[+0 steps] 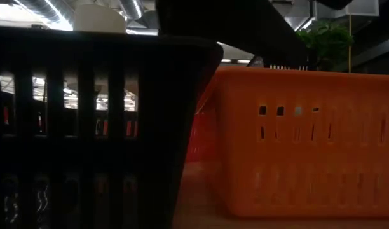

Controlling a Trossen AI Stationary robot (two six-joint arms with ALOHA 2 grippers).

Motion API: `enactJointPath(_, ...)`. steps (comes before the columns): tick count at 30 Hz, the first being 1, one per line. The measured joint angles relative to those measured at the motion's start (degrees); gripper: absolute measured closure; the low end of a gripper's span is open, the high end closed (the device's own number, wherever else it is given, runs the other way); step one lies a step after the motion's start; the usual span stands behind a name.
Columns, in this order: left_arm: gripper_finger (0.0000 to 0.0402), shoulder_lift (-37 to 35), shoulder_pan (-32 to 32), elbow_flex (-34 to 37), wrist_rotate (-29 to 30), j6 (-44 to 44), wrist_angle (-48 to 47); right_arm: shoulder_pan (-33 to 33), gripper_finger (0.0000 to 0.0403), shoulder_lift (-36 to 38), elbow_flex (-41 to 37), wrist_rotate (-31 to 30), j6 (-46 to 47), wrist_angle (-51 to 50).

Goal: Stack baskets on shelf by color
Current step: Stack the orange bin on top of the other orange bins on the shelf

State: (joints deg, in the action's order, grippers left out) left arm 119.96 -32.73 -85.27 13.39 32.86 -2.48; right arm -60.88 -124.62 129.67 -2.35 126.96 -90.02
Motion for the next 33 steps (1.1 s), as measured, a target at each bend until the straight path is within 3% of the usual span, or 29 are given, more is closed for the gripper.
enactJointPath(17, 0.0259, 2.9, -0.9, 0.0, -0.5, 1.3, -2.6, 0.0, 0.0284, 0.0, 0.0, -0.1, -1.1, 0.0)
enactJointPath(21, 0.0263, 2.9, -0.8, 0.0, 1.8, 1.3, -3.2, 0.0, 0.0284, 0.0, 0.0, -0.2, -1.4, 0.0)
enactJointPath(25, 0.0299, 2.9, -0.8, 0.0, 1.5, 1.4, -3.5, 0.0, 0.0284, 0.0, 0.0, -0.2, -1.5, 0.0)
enactJointPath(29, 0.0379, 2.8, -1.1, 0.0, 0.8, 2.1, -4.2, 0.0, 0.0284, 0.0, 0.0, -0.2, -1.9, 0.0)
enactJointPath(33, 0.0397, 1.8, -1.2, -1.0, 0.7, 1.5, -3.2, 0.0, 0.0284, 0.0, 0.0, -2.6, -3.0, 0.0)
